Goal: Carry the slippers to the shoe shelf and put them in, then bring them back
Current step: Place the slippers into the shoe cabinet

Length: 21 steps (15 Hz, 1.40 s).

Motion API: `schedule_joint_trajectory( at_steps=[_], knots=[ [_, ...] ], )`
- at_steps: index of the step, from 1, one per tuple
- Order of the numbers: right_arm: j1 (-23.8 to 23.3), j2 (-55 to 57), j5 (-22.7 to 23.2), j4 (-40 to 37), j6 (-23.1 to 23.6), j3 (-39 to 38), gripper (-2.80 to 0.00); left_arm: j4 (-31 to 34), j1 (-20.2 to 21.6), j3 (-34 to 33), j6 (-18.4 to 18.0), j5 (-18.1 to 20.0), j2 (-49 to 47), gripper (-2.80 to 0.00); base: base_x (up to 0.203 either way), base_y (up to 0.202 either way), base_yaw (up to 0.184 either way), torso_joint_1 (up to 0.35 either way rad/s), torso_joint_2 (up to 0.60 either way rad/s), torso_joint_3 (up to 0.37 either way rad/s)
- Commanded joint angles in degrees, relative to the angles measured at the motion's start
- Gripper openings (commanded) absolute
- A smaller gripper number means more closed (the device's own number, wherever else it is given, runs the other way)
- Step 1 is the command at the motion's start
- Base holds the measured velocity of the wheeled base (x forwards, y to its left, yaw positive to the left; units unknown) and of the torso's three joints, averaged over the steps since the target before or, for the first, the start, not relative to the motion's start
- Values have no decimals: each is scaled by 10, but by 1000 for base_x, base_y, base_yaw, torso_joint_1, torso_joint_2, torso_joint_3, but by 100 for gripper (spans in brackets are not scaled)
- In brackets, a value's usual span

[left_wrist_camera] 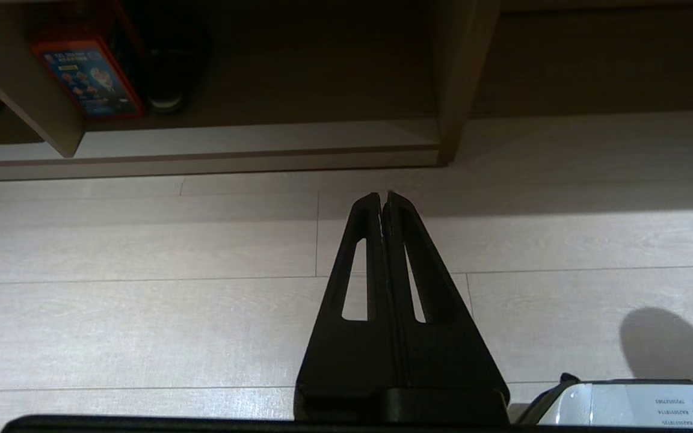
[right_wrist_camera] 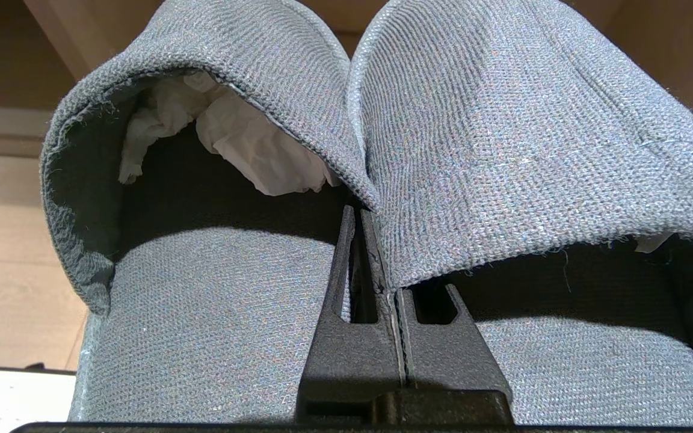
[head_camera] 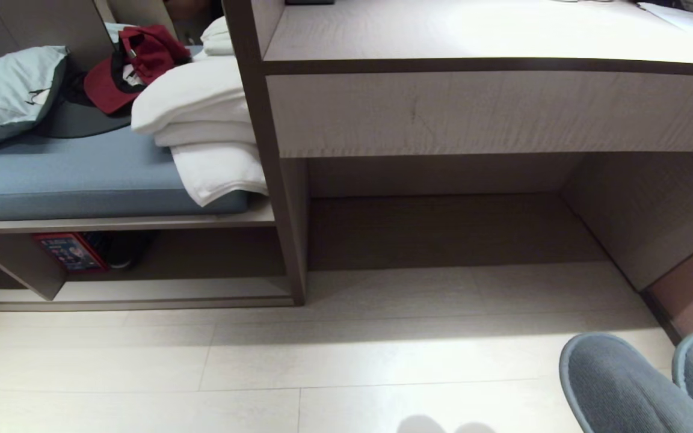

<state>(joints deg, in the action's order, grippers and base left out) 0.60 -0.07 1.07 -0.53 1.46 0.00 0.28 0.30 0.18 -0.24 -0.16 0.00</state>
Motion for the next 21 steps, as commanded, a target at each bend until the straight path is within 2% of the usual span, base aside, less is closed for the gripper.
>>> schedule_joint_trajectory(
  at_steps=[1, 21],
  knots=[
    [0, 1, 1, 0, -1, -1, -280, 0, 0, 0, 0, 0, 0, -280, 0, 0, 0, 7, 7, 198],
    [0, 1, 1, 0, 0, 0, -280, -1, 0, 0, 0, 0, 0, -280, 0, 0, 0, 2, 2, 203]
  ],
)
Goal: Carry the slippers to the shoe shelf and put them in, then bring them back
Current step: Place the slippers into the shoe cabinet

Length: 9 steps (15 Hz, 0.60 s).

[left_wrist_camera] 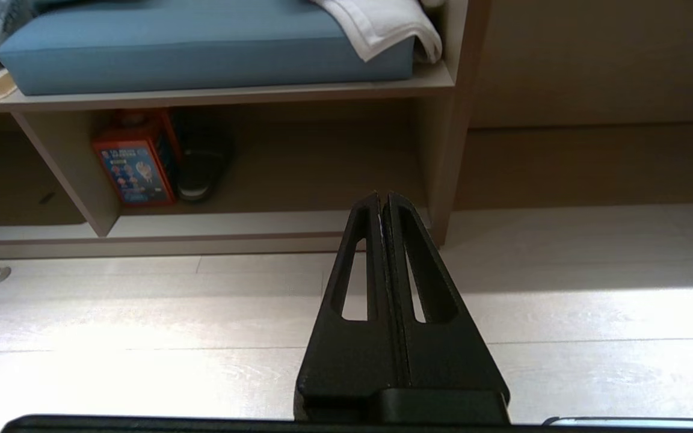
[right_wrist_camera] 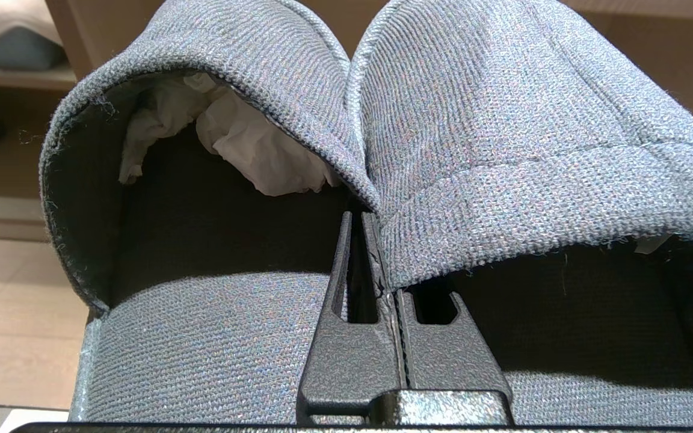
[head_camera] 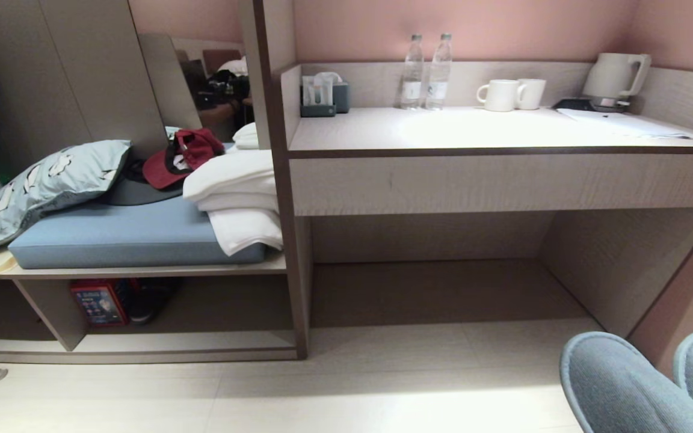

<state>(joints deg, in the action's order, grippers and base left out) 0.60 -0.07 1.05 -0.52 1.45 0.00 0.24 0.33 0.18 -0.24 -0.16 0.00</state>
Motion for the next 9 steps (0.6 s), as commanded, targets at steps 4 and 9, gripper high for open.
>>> schedule_joint_trajectory(
  at_steps=[4, 9],
  knots=[
    [0, 1, 0, 0, 0, 0, -280, -4, 0, -1, 2, 0, 0, -280, 0, 0, 0, 2, 1, 133],
    [0, 1, 1, 0, 0, 0, -280, -4, 0, -2, 2, 1, 0, -280, 0, 0, 0, 1, 0, 15]
  ],
)
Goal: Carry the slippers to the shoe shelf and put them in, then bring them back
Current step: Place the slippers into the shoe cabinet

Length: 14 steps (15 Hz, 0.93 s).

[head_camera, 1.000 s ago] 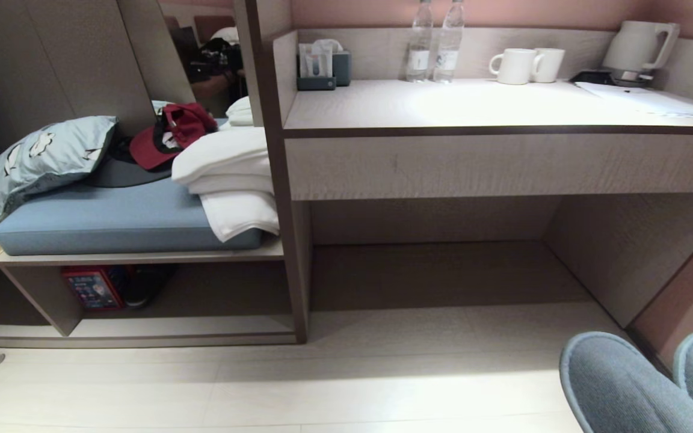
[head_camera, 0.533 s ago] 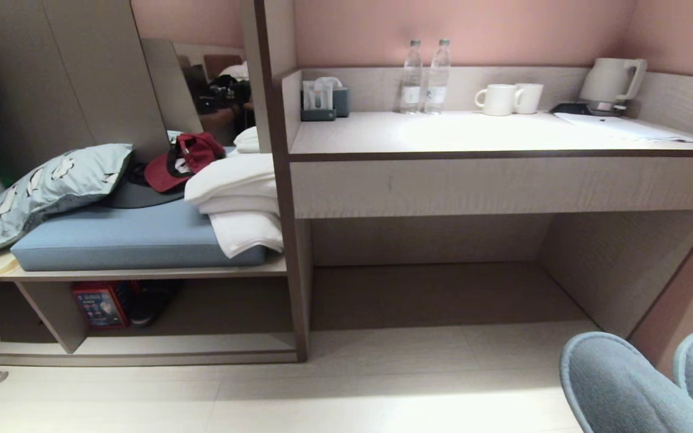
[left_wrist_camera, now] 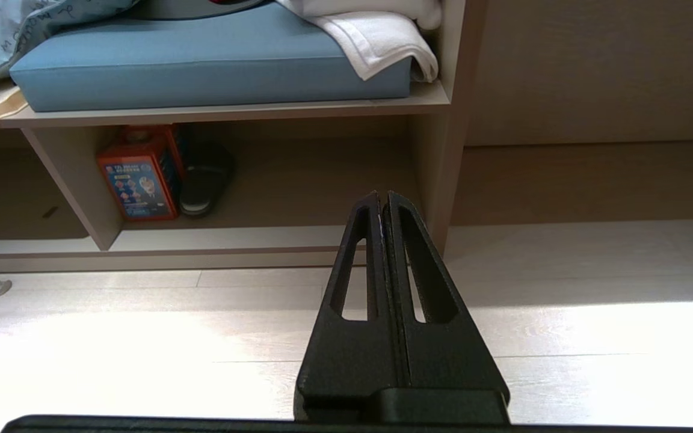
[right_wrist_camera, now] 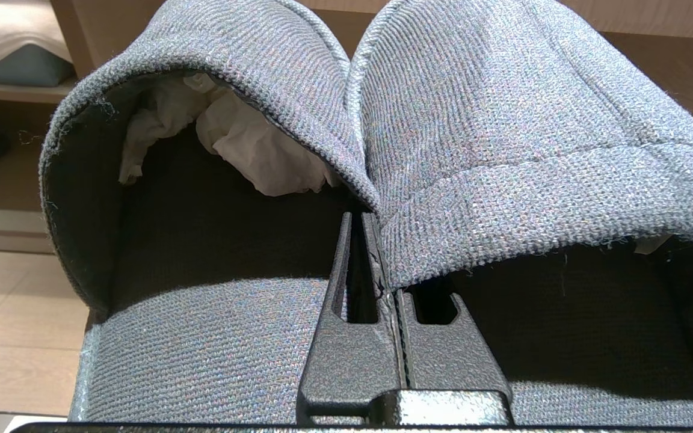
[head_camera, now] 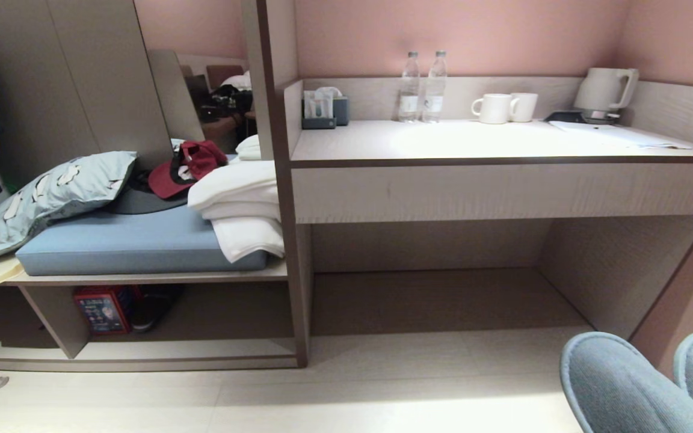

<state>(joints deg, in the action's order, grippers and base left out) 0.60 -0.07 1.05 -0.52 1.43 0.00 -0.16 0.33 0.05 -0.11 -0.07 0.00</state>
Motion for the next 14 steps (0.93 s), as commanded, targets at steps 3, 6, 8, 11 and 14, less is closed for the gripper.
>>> schedule_joint_trajectory(
  at_steps=[3, 6, 8, 11, 14],
  knots=[
    [0, 1, 1, 0, 1, 0, -280, 0, 0, 0, 1, 0, 0, -280, 0, 0, 0, 0, 0, 0],
    [0, 1, 0, 0, 1, 0, -280, 0, 0, 0, 2, -1, 0, -280, 0, 0, 0, 0, 0, 0],
    [0, 1, 0, 0, 1, -1, -280, 0, 0, 0, 2, 0, 0, -280, 0, 0, 0, 0, 0, 0],
    [0, 1, 0, 0, 1, 0, -280, 0, 0, 0, 2, 0, 0, -280, 0, 0, 0, 0, 0, 0],
    [0, 1, 1, 0, 0, 0, -280, 0, 0, 0, 2, 0, 0, -280, 0, 0, 0, 0, 0, 0]
  ],
)
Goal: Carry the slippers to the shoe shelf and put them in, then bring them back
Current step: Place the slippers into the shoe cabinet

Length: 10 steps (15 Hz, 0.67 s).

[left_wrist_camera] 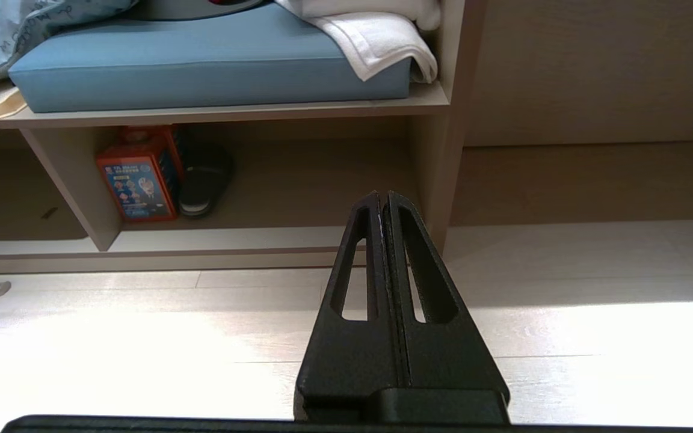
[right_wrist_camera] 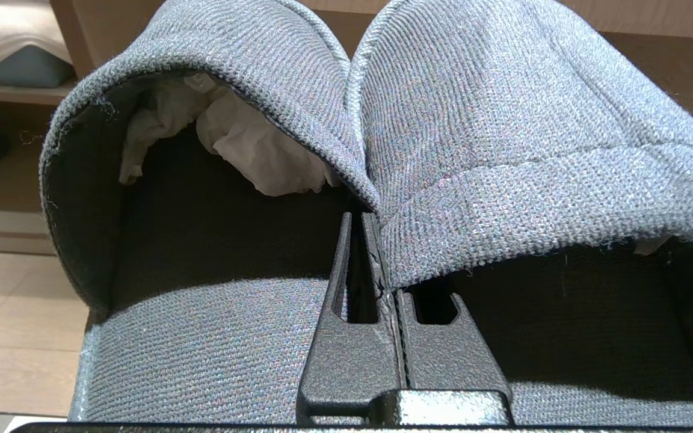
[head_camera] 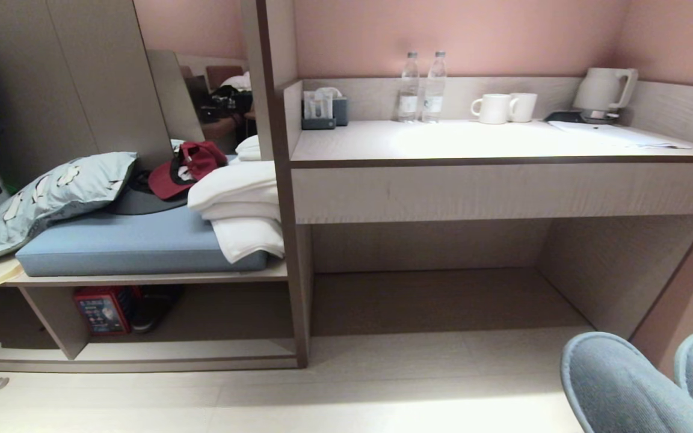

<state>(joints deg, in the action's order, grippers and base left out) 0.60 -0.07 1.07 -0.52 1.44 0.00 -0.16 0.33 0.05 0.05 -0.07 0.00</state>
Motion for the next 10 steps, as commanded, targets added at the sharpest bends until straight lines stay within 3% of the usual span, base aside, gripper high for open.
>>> schedule_joint_trajectory(
  at_steps=[1, 3, 10],
  knots=[
    [0, 1, 1, 0, 0, 0, -280, 0, 0, 0, 0, 0, 0, -280, 9, 48, -10, -2, 2, 2],
    [0, 1, 1, 0, 0, 0, -280, 0, 0, 0, 0, 0, 0, -280, 3, 113, -2, 4, 2, 1],
    [0, 1, 0, 0, 0, -1, -280, 0, 0, 0, 0, 0, 0, -280, 0, 199, -2, 3, 3, 2]
  ],
)
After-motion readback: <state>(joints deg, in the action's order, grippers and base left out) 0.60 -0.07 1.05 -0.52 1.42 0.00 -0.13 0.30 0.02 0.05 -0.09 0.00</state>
